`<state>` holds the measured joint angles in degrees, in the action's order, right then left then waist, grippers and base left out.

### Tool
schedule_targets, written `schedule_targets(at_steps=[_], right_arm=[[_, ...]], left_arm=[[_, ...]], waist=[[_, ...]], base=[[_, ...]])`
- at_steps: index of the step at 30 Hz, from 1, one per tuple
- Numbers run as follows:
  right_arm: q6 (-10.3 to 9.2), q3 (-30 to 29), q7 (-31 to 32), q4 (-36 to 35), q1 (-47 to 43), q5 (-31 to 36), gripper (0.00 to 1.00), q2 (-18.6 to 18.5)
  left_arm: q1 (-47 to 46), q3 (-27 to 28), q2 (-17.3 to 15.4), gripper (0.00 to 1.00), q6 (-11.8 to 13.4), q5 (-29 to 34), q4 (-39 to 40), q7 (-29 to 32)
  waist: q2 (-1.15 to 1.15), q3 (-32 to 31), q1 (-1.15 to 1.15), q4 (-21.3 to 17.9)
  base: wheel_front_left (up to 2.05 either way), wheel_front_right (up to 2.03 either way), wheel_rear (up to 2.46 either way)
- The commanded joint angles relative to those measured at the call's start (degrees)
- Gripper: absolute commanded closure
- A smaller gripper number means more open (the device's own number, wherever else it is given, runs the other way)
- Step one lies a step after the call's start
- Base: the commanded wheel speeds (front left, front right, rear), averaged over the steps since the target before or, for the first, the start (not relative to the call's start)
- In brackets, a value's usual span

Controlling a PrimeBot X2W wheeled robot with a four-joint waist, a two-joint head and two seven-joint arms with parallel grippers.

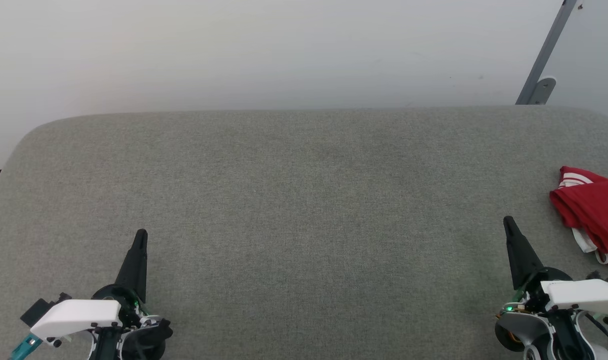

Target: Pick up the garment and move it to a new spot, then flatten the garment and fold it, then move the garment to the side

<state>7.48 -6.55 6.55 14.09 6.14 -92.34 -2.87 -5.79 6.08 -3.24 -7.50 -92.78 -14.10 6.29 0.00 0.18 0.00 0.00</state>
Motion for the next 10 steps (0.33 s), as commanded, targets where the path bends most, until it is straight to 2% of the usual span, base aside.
schedule_targets(at_steps=[1,10], right_arm=[[0.01,-0.02,0.15,0.04,0.25,-0.08,1.00,0.10],[0.01,-0.01,0.15,0.05,0.25,-0.07,1.00,0.09]], left_arm=[[-0.82,0.22,0.18,1.00,0.02,0.15,0.03,0.10],[-0.83,0.28,0.20,1.00,0.02,0.21,0.03,0.17]], waist=[[0.00,0.00,0.00,0.00],[0.00,0.00,0.00,0.00]], base=[[0.00,0.00,0.00],[0.00,0.00,0.00]])
